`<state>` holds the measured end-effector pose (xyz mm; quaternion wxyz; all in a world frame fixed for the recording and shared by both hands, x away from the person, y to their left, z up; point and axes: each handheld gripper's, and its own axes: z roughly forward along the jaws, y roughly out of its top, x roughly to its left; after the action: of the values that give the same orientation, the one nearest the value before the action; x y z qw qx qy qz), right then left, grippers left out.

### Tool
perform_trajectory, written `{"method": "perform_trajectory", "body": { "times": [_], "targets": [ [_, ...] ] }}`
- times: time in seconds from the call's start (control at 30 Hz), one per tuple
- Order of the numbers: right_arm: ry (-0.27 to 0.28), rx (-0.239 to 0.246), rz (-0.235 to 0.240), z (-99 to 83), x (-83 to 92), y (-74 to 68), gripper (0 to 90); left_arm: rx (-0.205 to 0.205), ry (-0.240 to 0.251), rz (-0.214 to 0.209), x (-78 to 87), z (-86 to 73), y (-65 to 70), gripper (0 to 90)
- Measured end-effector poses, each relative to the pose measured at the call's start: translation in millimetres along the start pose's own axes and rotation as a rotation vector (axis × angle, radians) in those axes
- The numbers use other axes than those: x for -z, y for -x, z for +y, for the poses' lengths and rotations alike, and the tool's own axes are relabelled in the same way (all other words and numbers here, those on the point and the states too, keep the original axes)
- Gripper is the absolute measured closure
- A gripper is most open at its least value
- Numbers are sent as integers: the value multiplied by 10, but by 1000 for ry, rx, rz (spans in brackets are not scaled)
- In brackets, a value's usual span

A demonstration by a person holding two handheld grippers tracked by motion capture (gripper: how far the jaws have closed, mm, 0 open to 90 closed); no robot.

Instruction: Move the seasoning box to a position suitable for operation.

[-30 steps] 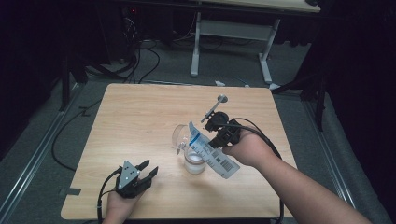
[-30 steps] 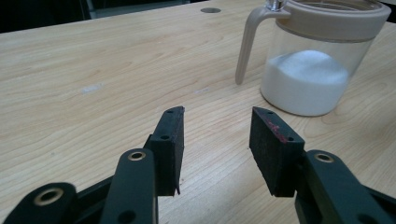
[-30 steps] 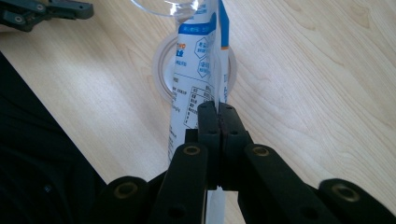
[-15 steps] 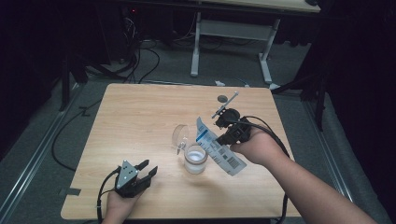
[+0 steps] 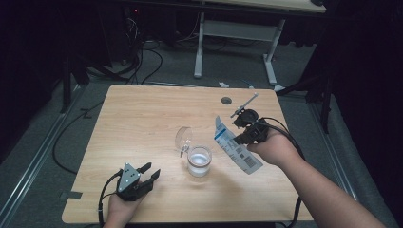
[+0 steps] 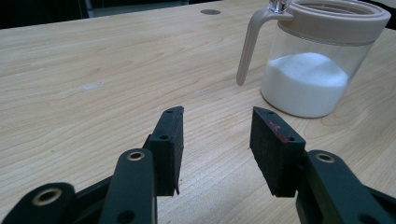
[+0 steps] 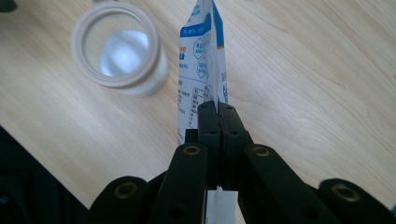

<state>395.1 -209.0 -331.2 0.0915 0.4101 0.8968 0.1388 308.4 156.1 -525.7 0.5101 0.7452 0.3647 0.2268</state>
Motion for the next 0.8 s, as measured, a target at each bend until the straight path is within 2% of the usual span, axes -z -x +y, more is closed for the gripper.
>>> {"method": "perform_trajectory", "body": {
  "times": [0.03,0.07,0.3,0.5,0.8],
  "targets": [
    [-10,-28,-4,-22,-17,16,900,2,-2,-3,3,1,-3,547],
    [-8,-13,-9,-38,-42,58,900,3,0,-3,4,1,-5,547],
    [-27,-57,-23,-166,-220,259,900,-2,0,-3,8,1,5,545],
    [-39,-85,-31,-262,-369,354,900,-6,-4,-2,4,-10,5,541],
    [-65,-85,-44,-340,-522,454,900,-2,-6,-1,12,-12,3,541]
  ]
}}
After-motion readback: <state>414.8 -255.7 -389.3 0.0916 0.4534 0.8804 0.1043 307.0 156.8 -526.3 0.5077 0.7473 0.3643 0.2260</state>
